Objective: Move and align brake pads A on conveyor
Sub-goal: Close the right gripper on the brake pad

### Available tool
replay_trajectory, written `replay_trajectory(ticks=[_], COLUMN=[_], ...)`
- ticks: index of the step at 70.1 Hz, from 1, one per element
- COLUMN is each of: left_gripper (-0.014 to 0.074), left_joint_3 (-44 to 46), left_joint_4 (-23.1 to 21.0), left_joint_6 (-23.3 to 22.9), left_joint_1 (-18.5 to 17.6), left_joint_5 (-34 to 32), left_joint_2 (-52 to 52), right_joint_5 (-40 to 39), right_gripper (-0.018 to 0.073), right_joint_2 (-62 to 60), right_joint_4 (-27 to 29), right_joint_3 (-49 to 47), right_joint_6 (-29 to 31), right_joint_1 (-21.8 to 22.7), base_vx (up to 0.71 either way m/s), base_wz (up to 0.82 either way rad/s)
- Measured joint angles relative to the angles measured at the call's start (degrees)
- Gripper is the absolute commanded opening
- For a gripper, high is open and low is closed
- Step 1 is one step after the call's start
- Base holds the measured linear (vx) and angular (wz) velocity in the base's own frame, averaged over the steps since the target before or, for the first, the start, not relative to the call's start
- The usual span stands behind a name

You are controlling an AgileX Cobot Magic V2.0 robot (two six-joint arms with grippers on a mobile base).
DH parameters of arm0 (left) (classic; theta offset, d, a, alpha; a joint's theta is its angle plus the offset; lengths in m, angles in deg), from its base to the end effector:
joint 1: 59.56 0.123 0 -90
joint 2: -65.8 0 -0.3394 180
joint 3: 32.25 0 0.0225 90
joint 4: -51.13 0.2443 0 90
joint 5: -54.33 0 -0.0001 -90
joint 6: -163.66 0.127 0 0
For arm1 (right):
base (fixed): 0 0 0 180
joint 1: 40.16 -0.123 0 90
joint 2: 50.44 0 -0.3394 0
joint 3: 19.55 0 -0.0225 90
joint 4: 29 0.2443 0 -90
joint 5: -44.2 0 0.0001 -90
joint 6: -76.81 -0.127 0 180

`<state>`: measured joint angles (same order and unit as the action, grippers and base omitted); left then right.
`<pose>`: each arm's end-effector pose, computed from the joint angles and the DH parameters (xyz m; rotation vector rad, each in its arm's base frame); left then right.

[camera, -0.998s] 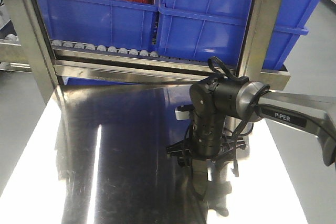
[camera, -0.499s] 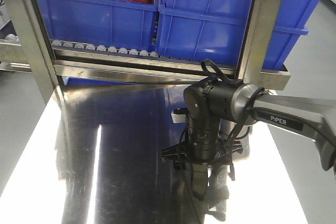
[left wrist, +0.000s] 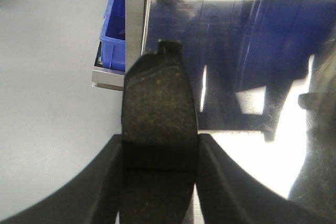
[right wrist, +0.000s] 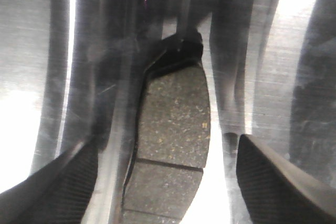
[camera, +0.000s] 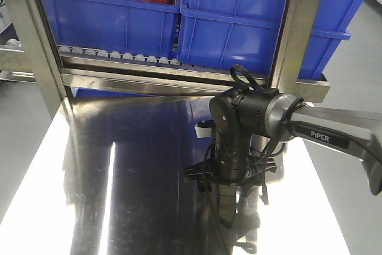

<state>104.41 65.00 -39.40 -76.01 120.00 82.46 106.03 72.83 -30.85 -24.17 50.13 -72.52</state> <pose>-0.0146 0.0332 0.2907 -0.1396 2.1624 -0.0974 0.3485 0.2165 0.1824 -0.1794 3.1294 -0.0452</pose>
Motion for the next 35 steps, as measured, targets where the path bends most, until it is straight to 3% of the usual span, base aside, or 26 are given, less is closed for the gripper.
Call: replay_trajectory(ticks=[14,21,30,35], left_gripper=[-0.0006,-0.0006,-0.0006,-0.0006], left_joint_3=[0.0,0.0,0.0,0.0], left_joint_4=[0.0,0.0,0.0,0.0], left_joint_6=[0.0,0.0,0.0,0.0], left_joint_1=[0.0,0.0,0.0,0.0], left_joint_5=[0.0,0.0,0.0,0.0], left_joint_2=[0.0,0.0,0.0,0.0], right_joint_5=[-0.4,-0.5,-0.6,-0.6], right_gripper=[0.0427,0.0281,-0.0018,-0.0016], right_joint_2=[0.2,0.3,0.3,0.3], right_joint_4=[0.0,-0.1,-0.2,-0.2], right_joint_3=[0.0,0.0,0.0,0.0], right_joint_6=[0.0,0.0,-0.1,0.0], right_joint_1=[0.0,0.0,0.0,0.0], base_vx=[0.00,0.00,0.00,0.00], base_wz=[0.00,0.00,0.00,0.00])
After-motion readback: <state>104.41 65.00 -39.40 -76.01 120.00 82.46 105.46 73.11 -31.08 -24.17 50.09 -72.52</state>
